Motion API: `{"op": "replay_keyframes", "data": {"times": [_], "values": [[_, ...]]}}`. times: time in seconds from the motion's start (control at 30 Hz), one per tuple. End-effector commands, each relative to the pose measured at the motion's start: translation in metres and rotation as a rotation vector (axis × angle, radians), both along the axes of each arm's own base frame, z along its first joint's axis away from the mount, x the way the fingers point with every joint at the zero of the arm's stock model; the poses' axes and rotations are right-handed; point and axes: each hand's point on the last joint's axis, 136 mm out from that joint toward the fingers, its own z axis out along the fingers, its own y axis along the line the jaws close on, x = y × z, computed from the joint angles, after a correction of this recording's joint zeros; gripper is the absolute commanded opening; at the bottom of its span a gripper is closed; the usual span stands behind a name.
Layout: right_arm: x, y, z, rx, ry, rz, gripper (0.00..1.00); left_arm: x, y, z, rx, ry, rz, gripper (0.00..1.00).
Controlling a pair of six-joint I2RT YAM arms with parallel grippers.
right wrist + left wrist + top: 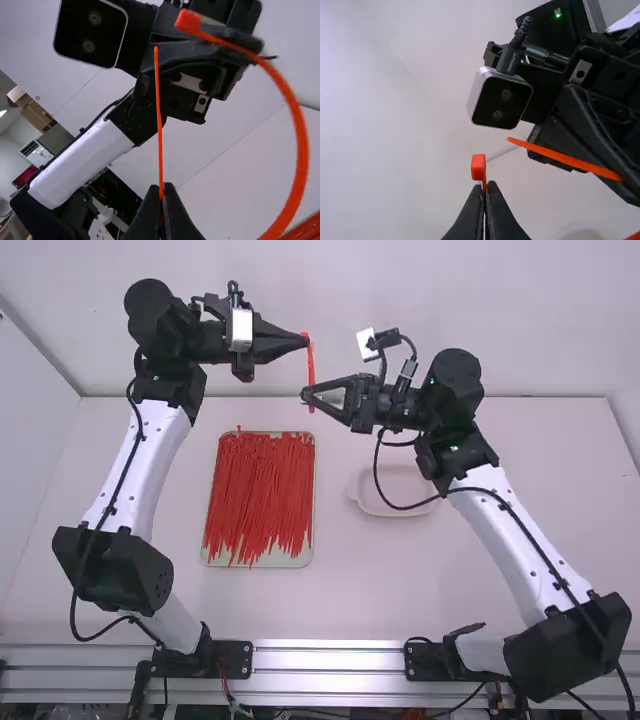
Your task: Fasten the cable tie
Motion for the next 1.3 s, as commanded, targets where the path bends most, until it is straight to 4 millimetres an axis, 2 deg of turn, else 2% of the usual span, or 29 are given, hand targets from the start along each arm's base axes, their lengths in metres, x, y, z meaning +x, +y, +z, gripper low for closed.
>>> {"op": "replay_keyframes", "data": {"times": [0.0,0.3,0.73,1.07,1.27], "values": [[-0.004,-0.001,0.001,0.0,0.0,0.007,0.0,-0.004,0.001,0.0,0.007,-0.009,-0.014,0.02],[-0.008,0.004,-0.002,-0.008,0.017,0.021,0.0,-0.016,-0.002,-0.005,0.03,-0.048,-0.083,0.02],[-0.01,0.008,-0.003,-0.007,0.024,0.021,0.0,-0.016,-0.002,-0.004,0.03,-0.075,-0.083,0.02],[-0.001,0.005,-0.009,-0.021,0.066,-0.023,0.0,-0.013,-0.002,-0.003,0.024,-0.075,-0.064,0.02],[-0.004,0.008,-0.006,-0.014,0.032,-0.016,0.0,-0.012,-0.001,-0.003,0.024,-0.075,-0.061,0.02]]}}
